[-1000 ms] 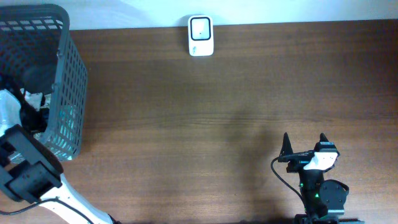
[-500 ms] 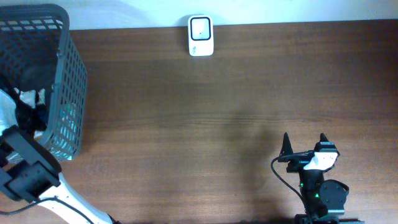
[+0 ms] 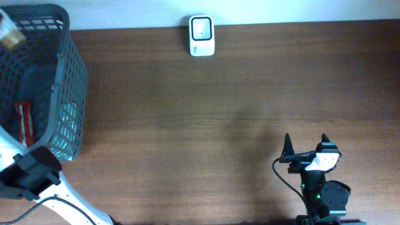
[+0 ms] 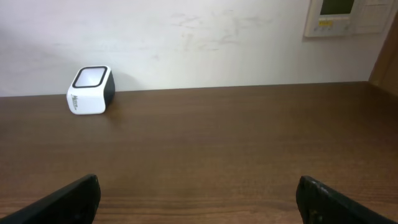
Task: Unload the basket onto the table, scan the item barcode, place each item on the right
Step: 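Carry the tube with the left gripper and place it near the scanner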
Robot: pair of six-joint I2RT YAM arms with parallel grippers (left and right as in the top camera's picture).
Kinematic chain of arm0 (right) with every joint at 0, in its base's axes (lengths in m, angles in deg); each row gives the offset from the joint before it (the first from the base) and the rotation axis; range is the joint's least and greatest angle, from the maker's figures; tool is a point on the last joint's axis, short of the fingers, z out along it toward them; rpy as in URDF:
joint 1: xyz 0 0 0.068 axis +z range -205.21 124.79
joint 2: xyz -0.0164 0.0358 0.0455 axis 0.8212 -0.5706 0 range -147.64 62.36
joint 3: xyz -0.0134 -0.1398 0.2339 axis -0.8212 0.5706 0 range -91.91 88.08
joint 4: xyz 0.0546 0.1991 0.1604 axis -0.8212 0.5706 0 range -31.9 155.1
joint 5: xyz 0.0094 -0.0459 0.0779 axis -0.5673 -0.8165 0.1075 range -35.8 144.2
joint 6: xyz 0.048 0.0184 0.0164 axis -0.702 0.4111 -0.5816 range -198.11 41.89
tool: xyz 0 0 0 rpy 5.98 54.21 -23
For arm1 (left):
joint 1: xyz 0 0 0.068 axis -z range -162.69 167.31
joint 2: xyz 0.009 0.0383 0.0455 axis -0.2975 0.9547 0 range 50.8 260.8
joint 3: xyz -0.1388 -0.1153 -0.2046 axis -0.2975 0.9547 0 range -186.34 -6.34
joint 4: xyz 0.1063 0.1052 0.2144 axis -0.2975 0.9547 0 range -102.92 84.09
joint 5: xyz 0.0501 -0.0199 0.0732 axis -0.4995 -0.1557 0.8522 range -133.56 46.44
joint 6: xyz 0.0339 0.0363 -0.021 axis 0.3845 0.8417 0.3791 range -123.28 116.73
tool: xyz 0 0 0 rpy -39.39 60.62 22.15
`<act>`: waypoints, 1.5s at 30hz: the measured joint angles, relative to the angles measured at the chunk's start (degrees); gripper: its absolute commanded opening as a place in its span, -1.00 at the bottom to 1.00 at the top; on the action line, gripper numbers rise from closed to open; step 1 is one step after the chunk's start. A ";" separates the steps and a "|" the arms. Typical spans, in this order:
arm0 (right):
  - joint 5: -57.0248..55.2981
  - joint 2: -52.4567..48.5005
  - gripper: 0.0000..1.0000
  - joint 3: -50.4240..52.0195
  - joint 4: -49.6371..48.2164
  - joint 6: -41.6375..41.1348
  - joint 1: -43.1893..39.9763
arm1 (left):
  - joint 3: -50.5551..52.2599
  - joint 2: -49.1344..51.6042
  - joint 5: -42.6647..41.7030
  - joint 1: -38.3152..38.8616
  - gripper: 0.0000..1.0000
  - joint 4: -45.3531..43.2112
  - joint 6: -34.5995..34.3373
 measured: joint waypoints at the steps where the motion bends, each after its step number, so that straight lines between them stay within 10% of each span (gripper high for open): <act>1: 0.00 0.00 0.97 0.00 0.00 0.00 0.00 | -1.57 -0.02 -1.99 0.55 -1.00 0.00 -3.30; 13: 0.00 0.00 0.97 0.00 0.00 0.02 0.00 | -3.65 -0.02 -9.01 21.33 -1.00 0.37 -13.90; 23: 0.00 0.00 0.97 0.00 0.00 0.00 -0.02 | -1.75 -0.02 32.46 47.78 -1.00 18.01 -14.08; 34: 0.00 0.00 0.97 0.00 0.00 0.07 -0.02 | 25.46 5.66 46.47 67.41 -1.00 1.09 -14.91; 40: 0.00 0.00 0.97 0.00 0.00 0.04 -0.02 | 29.18 12.90 46.77 69.59 -0.77 -1.70 -18.64; 45: 0.00 0.00 0.97 0.00 0.00 0.00 -0.02 | 29.18 13.79 47.10 71.17 -0.12 -4.26 -19.74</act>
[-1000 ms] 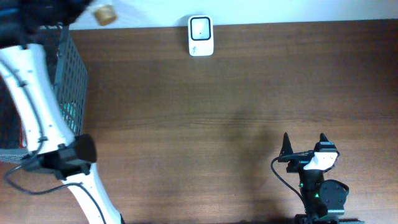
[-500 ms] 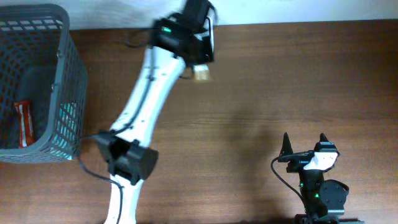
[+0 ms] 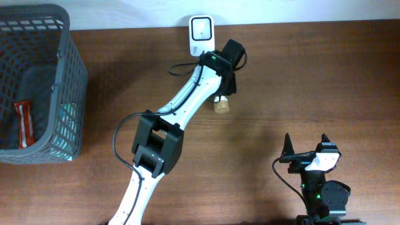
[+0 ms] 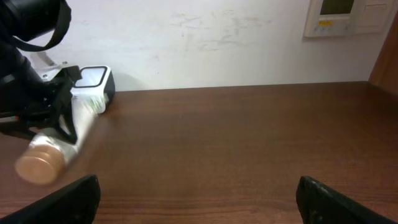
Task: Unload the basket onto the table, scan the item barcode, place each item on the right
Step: 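Carry the tube with the left gripper and place it near the scanner, then move the left gripper back into the basket and grasp the teal wipes pack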
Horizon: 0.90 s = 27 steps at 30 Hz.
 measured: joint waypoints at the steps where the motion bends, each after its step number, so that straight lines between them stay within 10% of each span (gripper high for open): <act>1: 0.00 0.00 0.97 0.00 0.00 0.02 0.00 | -0.02 0.00 0.17 0.31 -0.06 -0.17 -0.37; 14: 0.00 0.00 0.97 0.00 0.00 0.02 0.00 | -13.46 -5.97 0.42 -9.18 0.26 4.37 5.75; 27: 0.00 0.00 0.97 0.00 0.00 0.00 0.00 | -26.88 -24.46 5.09 -50.10 0.77 11.43 16.13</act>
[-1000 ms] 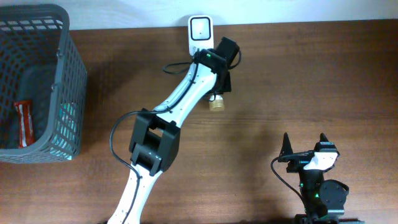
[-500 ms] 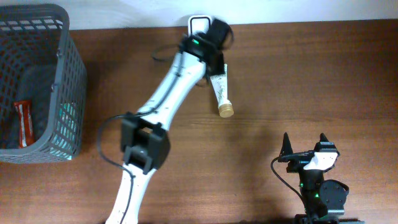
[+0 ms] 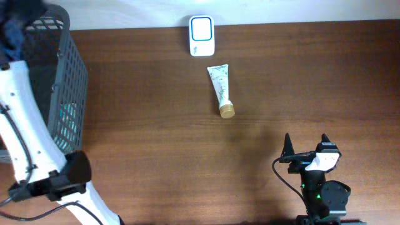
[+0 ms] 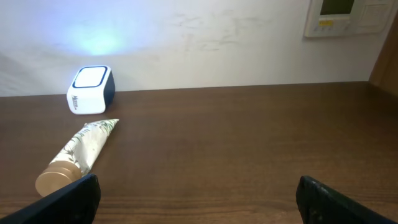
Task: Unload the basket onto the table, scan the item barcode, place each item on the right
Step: 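Move the left gripper back into the basket and grasp the teal wipes pack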
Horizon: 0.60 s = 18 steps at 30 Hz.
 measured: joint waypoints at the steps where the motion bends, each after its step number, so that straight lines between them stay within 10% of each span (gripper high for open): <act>1: 0.00 0.00 0.97 0.00 0.00 0.00 0.00 | 0.98 0.22 0.37 -1.18 0.78 0.92 1.70; 18: 0.00 0.00 0.97 0.00 0.00 0.02 0.00 | 43.39 1.09 4.20 -13.27 0.62 -0.44 22.36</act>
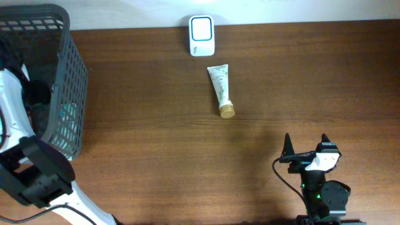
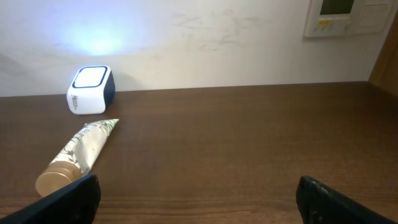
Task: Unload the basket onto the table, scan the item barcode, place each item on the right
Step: 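Move the left gripper back into the basket and grasp the teal wipes pack, then carry the teal wipes pack with the left gripper and drop it beside the tube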
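A white barcode scanner [image 1: 201,35] [image 2: 91,89] stands at the table's far edge, casting bluish light on the wall. Just in front of it lies a cream printed tube [image 1: 220,86] [image 2: 84,147], its tan cap towards me. My left arm reaches into the grey basket [image 1: 62,75] at the far left. Its gripper [image 1: 34,94] shows only as a dark shape inside, with its jaws unreadable. My right gripper [image 1: 306,145] [image 2: 199,199] rests open near the front right edge, holding nothing, well apart from the tube.
A teal item [image 1: 69,119] shows through the basket's mesh wall. A wall panel [image 2: 348,15] hangs behind the table at the right. The brown table [image 1: 312,81] stretches bare between the tube and my right gripper.
My left arm was high over the basket's far left corner, blurred; now its gripper is down inside the basket. The tube, the scanner and my right gripper have stayed put.
First my left arm was by the basket with a tan-capped item at the basket's far corner. Then my left gripper held the tube in front of the scanner. After that the tube lay on the table and the arm was back at the basket, where it now reaches inside.
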Robot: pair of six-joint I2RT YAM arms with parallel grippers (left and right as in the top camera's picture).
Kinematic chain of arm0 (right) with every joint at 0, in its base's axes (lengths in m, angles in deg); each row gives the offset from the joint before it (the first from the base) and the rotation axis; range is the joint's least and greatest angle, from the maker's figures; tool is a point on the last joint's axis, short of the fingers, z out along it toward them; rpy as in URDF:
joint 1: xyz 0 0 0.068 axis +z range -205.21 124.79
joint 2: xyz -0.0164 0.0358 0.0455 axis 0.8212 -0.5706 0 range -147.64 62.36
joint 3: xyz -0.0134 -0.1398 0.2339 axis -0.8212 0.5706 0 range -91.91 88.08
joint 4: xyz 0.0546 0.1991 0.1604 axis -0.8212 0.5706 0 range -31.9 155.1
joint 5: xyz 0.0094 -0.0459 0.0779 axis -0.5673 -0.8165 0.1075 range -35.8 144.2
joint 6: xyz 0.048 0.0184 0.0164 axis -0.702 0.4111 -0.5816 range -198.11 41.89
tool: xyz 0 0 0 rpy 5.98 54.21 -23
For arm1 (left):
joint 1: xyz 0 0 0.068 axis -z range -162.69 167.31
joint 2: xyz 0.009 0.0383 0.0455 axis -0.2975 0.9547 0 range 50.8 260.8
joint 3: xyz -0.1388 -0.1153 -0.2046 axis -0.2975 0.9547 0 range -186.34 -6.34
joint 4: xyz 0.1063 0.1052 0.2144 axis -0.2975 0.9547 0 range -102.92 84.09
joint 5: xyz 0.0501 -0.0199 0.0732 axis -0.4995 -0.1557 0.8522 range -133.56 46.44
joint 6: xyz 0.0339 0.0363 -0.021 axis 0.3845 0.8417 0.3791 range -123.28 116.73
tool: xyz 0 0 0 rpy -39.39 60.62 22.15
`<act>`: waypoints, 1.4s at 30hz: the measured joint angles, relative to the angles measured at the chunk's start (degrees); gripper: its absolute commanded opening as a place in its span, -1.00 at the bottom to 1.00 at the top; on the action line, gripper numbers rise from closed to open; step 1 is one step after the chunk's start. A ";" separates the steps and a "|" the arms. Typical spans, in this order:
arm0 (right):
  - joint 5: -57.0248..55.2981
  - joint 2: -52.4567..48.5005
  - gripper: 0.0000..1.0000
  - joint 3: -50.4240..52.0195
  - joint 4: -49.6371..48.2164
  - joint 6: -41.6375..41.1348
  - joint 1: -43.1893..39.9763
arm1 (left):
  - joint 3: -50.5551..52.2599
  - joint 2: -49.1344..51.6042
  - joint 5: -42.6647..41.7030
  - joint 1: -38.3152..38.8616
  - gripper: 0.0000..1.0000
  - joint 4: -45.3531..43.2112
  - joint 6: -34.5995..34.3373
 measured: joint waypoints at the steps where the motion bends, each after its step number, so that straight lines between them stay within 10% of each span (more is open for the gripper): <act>1: 0.00 0.00 0.97 0.00 0.00 0.00 0.00 | 1.31 0.00 -1.25 -0.02 0.62 -0.13 1.07; 12: 0.00 0.00 0.97 0.00 0.00 0.00 0.02 | 15.37 0.00 -7.74 -1.99 0.77 -1.86 6.36; 19: 0.00 0.00 0.97 0.00 0.00 0.02 0.00 | 22.93 0.00 -11.67 -2.10 -1.00 -6.99 7.13; 25: 0.00 0.00 0.97 0.00 0.00 -0.02 0.00 | 21.40 -0.48 -7.56 -2.05 -1.00 -7.63 6.51; 33: 0.00 0.00 0.97 0.00 0.02 0.00 0.00 | -19.45 1.36 -8.22 -2.05 -1.00 -0.02 -4.81; 42: 0.00 0.00 0.97 0.00 0.00 -0.02 0.00 | -51.43 0.42 -40.28 2.91 -1.00 -3.08 -29.46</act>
